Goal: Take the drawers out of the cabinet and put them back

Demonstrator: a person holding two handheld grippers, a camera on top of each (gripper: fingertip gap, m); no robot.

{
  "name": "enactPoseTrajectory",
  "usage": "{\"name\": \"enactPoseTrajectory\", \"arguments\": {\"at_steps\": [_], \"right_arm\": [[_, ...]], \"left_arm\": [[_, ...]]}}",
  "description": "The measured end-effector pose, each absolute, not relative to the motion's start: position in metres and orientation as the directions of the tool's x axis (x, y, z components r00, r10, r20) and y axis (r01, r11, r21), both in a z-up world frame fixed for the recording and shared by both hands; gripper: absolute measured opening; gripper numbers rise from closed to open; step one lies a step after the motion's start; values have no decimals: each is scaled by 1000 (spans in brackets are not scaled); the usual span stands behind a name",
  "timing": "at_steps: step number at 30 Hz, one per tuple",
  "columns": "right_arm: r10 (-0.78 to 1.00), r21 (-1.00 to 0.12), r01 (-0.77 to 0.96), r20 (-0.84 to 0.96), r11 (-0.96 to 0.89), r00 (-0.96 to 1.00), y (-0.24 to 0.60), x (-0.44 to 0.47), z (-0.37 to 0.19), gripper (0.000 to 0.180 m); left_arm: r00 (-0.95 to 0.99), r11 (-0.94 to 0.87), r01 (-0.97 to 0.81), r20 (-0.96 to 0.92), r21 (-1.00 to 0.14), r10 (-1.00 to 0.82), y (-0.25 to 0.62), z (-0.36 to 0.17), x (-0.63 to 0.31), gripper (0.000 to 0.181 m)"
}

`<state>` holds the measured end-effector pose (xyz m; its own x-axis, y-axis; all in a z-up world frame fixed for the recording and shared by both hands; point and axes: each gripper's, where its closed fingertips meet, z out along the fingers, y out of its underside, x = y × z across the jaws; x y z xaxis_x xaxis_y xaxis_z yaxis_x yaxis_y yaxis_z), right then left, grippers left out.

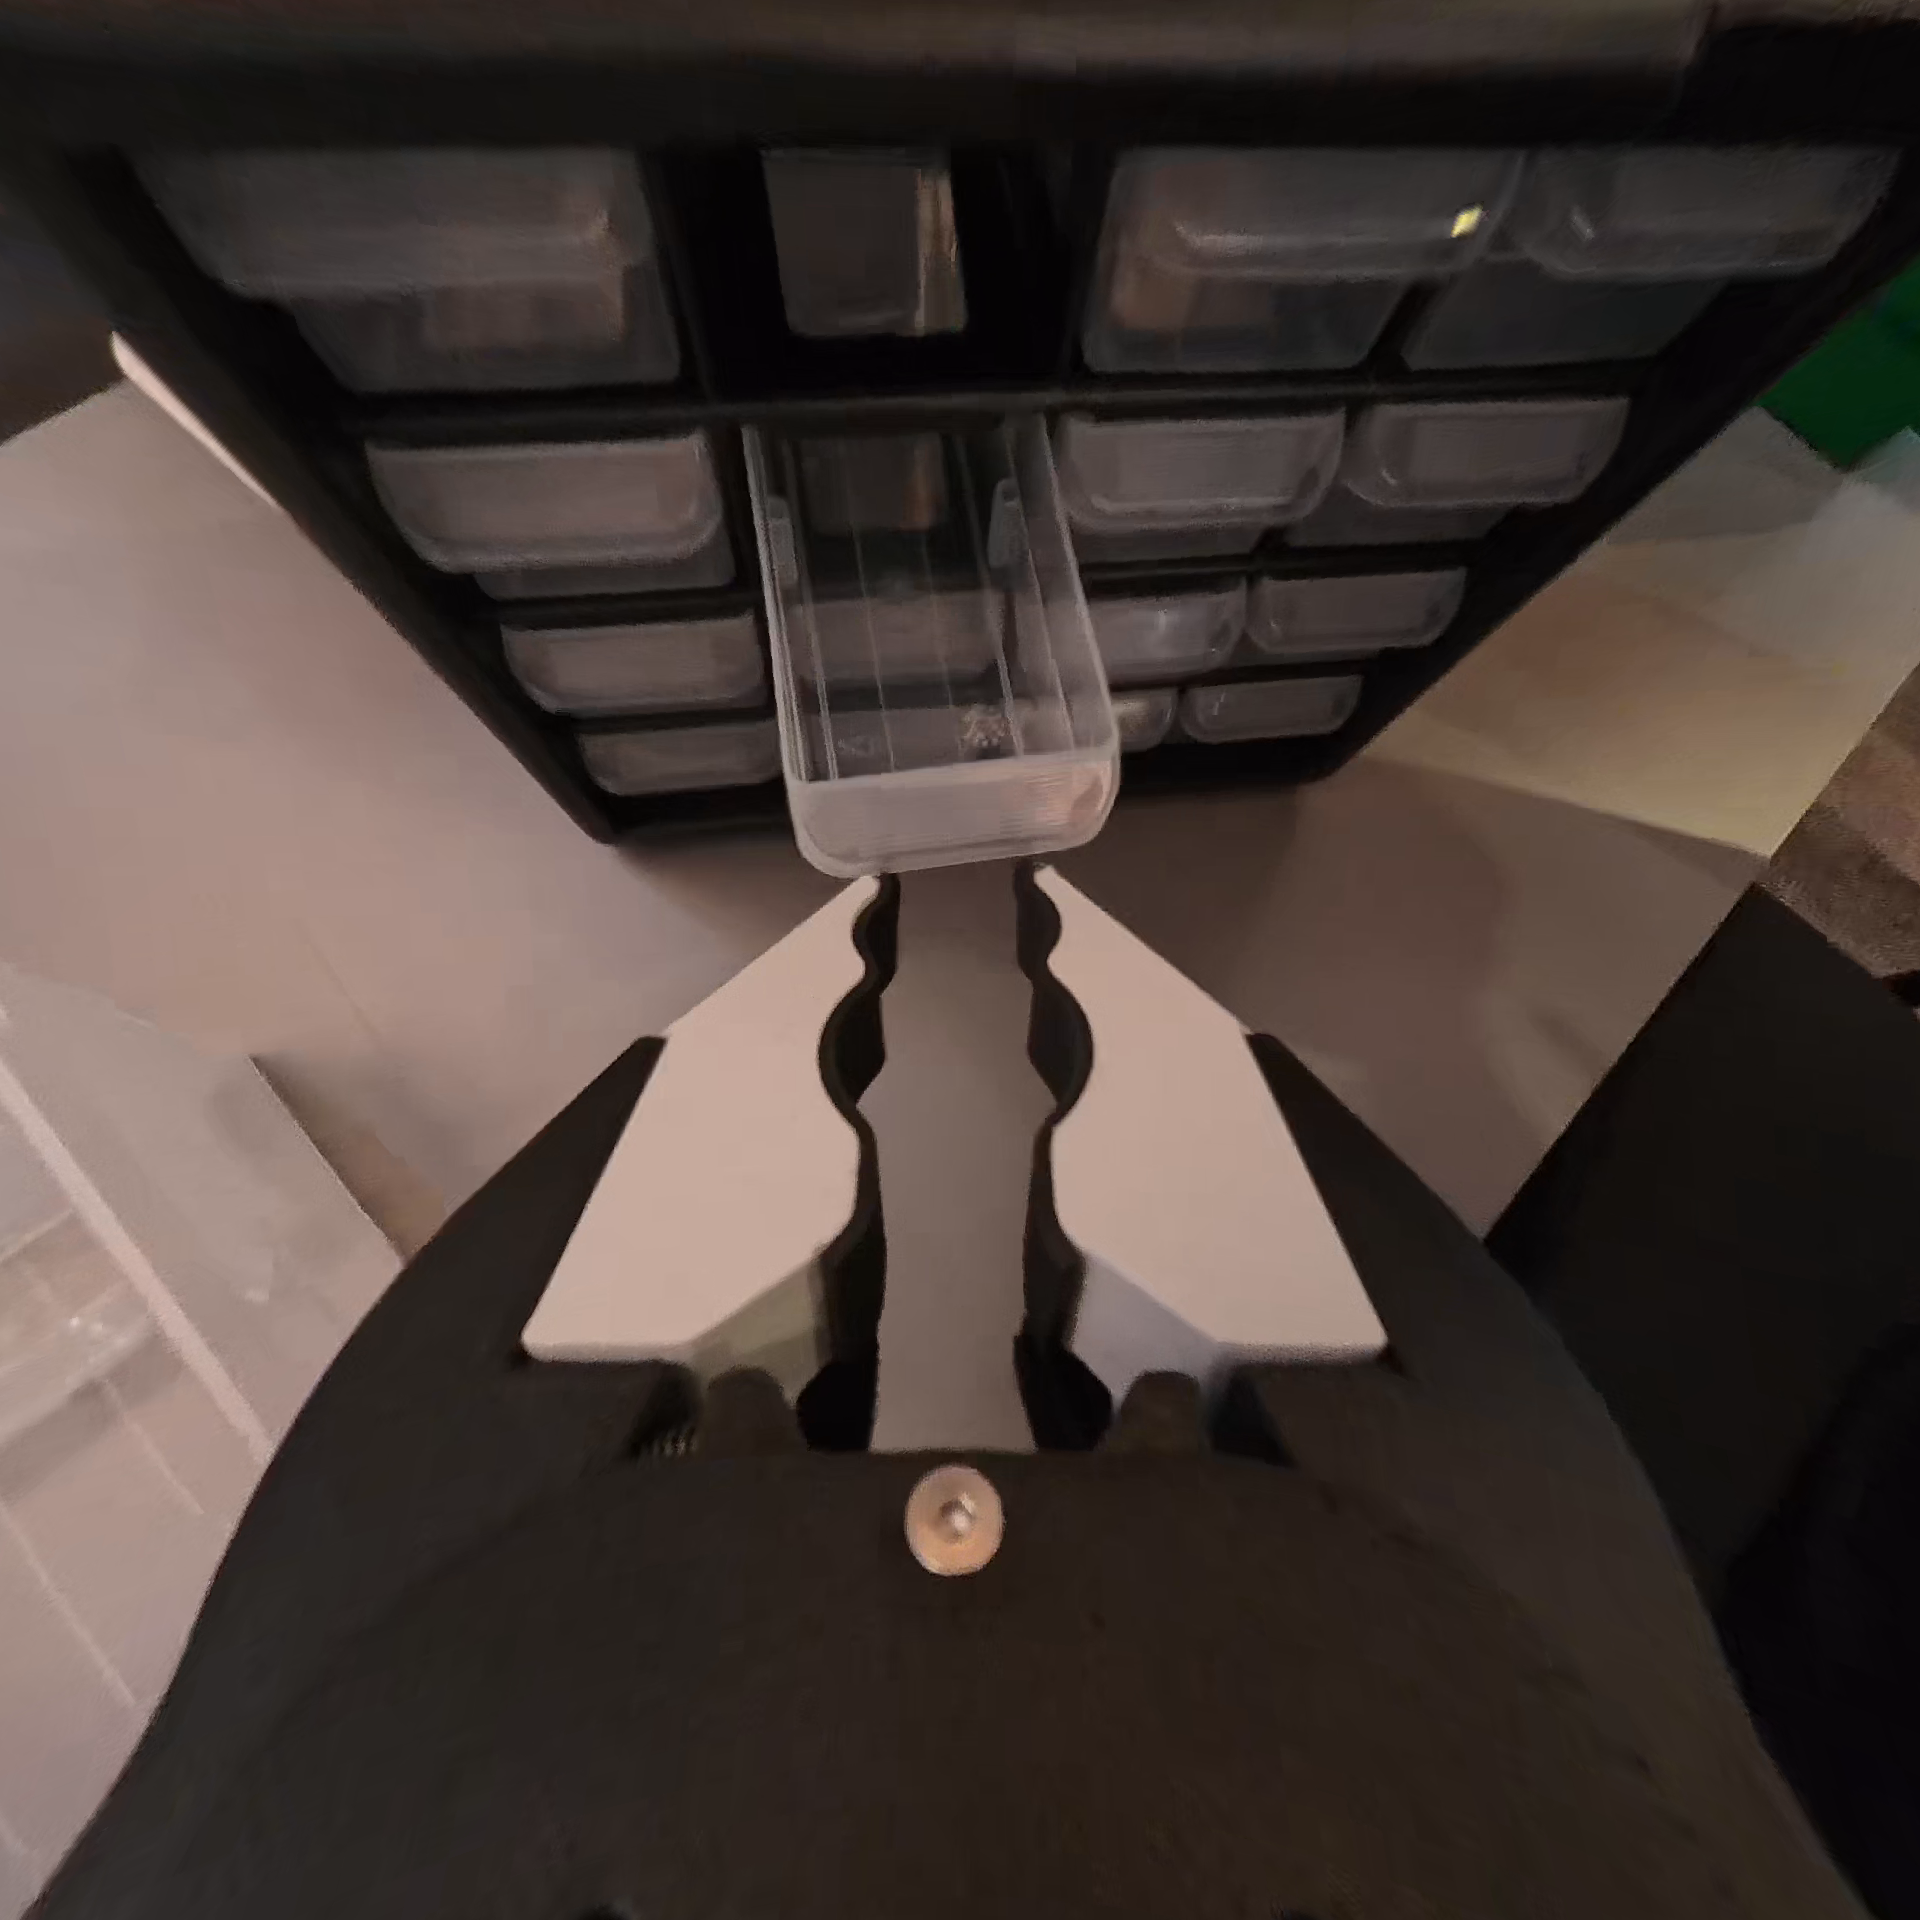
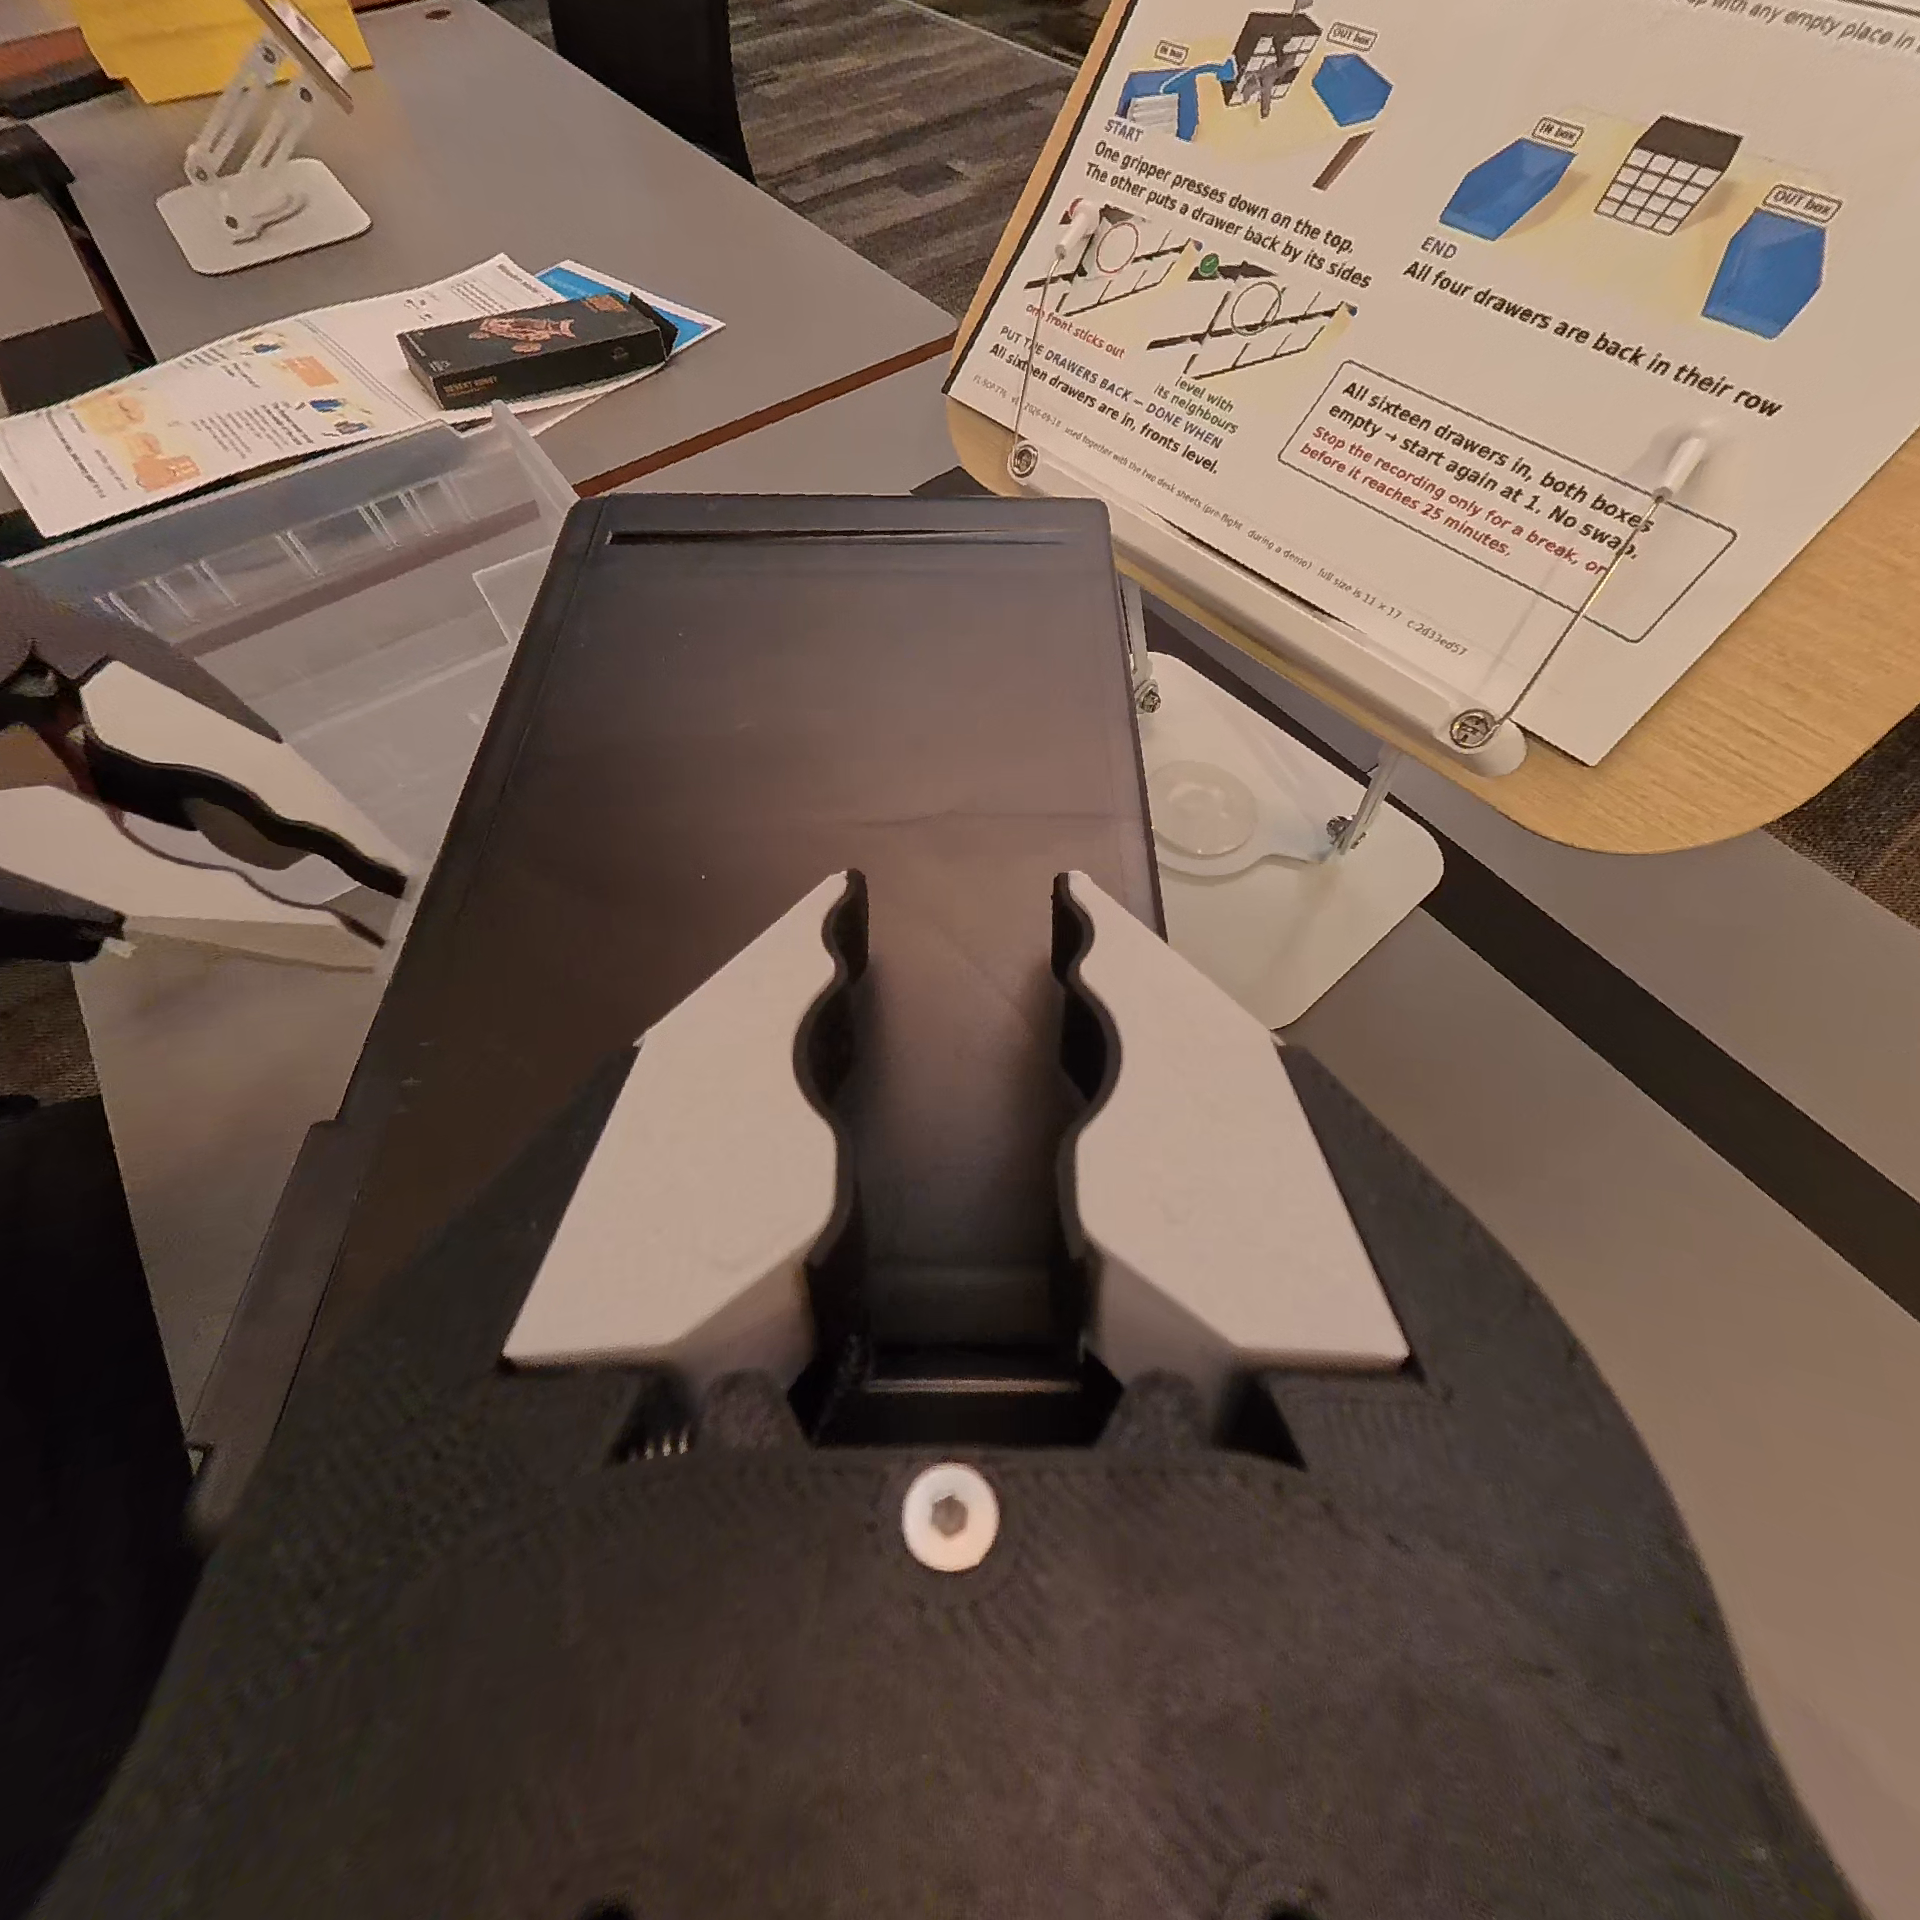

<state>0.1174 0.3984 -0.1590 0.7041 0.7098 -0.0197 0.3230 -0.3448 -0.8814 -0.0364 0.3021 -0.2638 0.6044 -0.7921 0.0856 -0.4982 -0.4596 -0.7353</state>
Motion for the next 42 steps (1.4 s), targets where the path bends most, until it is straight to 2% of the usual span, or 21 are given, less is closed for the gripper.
{"name": "enactPoseTrajectory", "arguments": {"at_steps": [13, 17, 23, 25, 27, 32, 34, 36, 40, 42], "right_arm": [[708, -877, 328, -19, -350, 706, 399, 118, -160, 34], [708, -879, 325, -19, -348, 706, 398, 119, -159, 34], [709, -879, 326, -18, -347, 705, 398, 118, -159, 34], [710, -878, 329, -18, -349, 704, 398, 118, -160, 34], [710, -877, 330, -18, -349, 704, 398, 118, -160, 34], [707, -878, 326, -19, -350, 707, 399, 118, -160, 34], [707, -876, 329, -19, -353, 707, 399, 118, -160, 34], [707, -872, 333, -20, -358, 707, 399, 118, -160, 34], [706, -872, 333, -20, -359, 708, 399, 118, -160, 34], [706, -871, 334, -20, -360, 708, 399, 118, -161, 34]], "left_arm": [[581, -490, -492, 147, -719, -800, 350, -266, 13, 16], [557, -482, -517, 150, -708, -817, 338, -264, -1, 34], [662, -422, -558, -77, -714, -745, 360, -227, -113, 52], [675, -430, -617, -162, -659, -720, 374, -228, -163, 53], [663, -460, -700, -256, -547, -704, 388, -244, -211, 54], [598, -529, -799, -290, -284, -747, 410, -313, -279, 63], [568, -521, -823, -299, -226, -767, 414, -333, -285, 57], [519, -480, -854, -316, -200, -794, 418, -346, -282, 38], [473, -457, -880, -326, -129, -819, 420, -368, -282, 13], [484, -465, -874, -321, -141, -814, 419, -370, -282, 11]]}}
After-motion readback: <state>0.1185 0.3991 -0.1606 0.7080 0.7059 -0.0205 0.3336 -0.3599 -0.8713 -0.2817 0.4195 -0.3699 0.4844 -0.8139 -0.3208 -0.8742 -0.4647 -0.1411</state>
